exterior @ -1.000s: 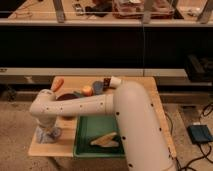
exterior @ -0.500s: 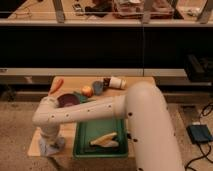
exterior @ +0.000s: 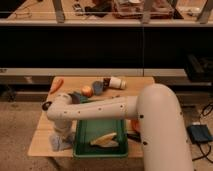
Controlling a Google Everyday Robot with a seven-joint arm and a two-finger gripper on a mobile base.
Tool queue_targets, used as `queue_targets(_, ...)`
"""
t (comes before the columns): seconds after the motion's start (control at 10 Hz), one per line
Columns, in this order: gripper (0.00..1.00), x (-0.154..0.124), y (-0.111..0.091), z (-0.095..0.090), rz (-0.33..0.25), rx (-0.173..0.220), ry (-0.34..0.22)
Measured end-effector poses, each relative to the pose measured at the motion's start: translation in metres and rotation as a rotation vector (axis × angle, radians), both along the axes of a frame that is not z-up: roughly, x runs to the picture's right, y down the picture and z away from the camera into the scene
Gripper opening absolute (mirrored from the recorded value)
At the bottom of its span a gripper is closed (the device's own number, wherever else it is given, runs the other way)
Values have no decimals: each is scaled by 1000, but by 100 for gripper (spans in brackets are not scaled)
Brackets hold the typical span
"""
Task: Wipe table surface with towel
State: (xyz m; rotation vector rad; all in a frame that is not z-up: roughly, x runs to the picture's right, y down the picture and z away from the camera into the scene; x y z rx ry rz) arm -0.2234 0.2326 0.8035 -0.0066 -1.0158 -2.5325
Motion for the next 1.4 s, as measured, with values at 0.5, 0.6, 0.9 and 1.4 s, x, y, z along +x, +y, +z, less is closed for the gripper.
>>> queue_targets(0.5, 0, -27, -37, 41, 52, 30, 34)
queue_targets(0.6, 0, -44, -40, 44, 48, 36, 24)
queue_targets(0.9, 0, -83, -29, 38, -19, 26, -43)
queue_targets(1.4, 0, -68, 26, -14, -108, -20, -115)
